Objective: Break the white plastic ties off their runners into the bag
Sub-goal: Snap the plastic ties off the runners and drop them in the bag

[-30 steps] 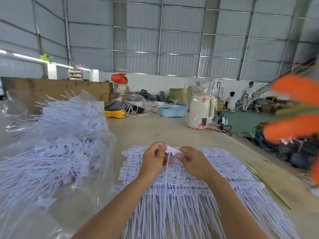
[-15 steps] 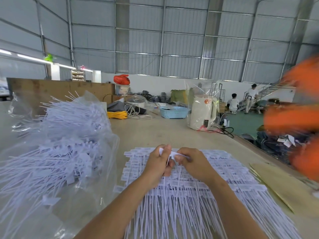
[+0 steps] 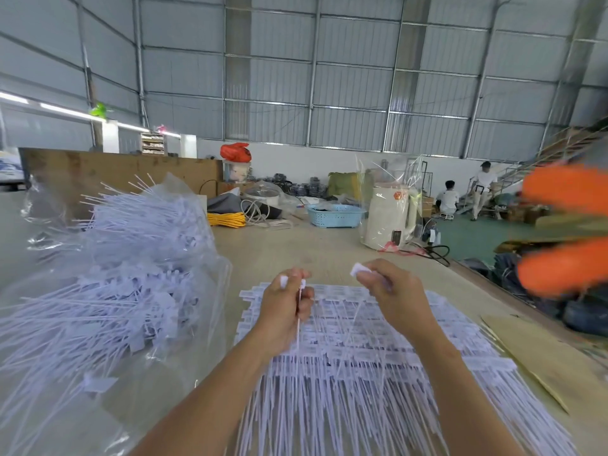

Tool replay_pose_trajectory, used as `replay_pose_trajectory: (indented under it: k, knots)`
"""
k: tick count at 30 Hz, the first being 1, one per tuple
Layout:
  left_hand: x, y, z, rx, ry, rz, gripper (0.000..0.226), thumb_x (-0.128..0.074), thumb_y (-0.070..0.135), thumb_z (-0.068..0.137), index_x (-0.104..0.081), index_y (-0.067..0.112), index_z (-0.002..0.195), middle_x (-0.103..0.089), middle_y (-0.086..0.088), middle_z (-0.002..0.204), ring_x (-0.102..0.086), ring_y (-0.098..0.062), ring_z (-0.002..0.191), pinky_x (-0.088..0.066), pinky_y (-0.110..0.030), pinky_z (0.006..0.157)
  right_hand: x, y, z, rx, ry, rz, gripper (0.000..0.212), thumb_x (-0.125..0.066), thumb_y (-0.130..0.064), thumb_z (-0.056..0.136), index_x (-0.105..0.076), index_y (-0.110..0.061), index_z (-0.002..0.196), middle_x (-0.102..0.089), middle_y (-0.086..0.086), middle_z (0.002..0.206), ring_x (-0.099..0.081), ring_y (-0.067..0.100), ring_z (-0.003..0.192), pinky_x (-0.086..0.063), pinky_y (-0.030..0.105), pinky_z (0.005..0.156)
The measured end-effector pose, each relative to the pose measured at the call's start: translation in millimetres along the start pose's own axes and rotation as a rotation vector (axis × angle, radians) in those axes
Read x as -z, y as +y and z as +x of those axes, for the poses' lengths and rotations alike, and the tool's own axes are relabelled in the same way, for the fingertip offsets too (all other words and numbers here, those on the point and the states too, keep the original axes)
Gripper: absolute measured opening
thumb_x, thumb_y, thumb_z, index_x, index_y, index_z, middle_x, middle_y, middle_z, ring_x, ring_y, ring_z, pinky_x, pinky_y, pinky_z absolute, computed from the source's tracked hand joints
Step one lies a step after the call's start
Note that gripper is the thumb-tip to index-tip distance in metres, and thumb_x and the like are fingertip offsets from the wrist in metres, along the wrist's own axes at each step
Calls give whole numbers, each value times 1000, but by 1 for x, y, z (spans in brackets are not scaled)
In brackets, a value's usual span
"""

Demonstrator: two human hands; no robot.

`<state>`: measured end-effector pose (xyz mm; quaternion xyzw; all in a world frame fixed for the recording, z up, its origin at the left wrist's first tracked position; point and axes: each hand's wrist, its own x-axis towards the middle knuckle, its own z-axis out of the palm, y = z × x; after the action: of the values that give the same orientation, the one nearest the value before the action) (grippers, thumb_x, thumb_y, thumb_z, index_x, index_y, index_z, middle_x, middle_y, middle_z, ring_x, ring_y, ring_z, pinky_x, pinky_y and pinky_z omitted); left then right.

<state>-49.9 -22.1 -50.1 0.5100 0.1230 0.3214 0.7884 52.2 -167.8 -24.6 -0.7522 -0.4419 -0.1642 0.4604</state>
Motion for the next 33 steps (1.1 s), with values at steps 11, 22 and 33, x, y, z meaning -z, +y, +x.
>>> replay_pose_trajectory:
  k: [11,22,33]
  knots:
    - [-31,-8,-20,-246,-172,348,46,-48,59,78,-56,14,79,-47,11,52,-40,-3,45,-34,-18,46,-4,-25,-7,149,-134,187,33,-52,3,91,-49,-17,117,-55,5,75,-52,10,66,-41,16,61]
    - [-10,-6,-6,72,-38,-51,33,-39,31,101,-57,4,92,-48,-3,57,-37,-8,38,-26,-18,36,34,-8,-2,-129,225,706,23,-50,-6,93,-66,-7,76,-58,-3,59,-37,6,50,-33,14,47]
    - [-11,-16,-7,-94,-106,320,26,-48,19,99,-48,12,74,-48,-4,58,-42,-10,44,-32,-20,42,-32,-1,-9,-56,-276,142,35,-58,-7,90,-44,-16,120,-52,-11,77,-50,-2,65,-40,14,61]
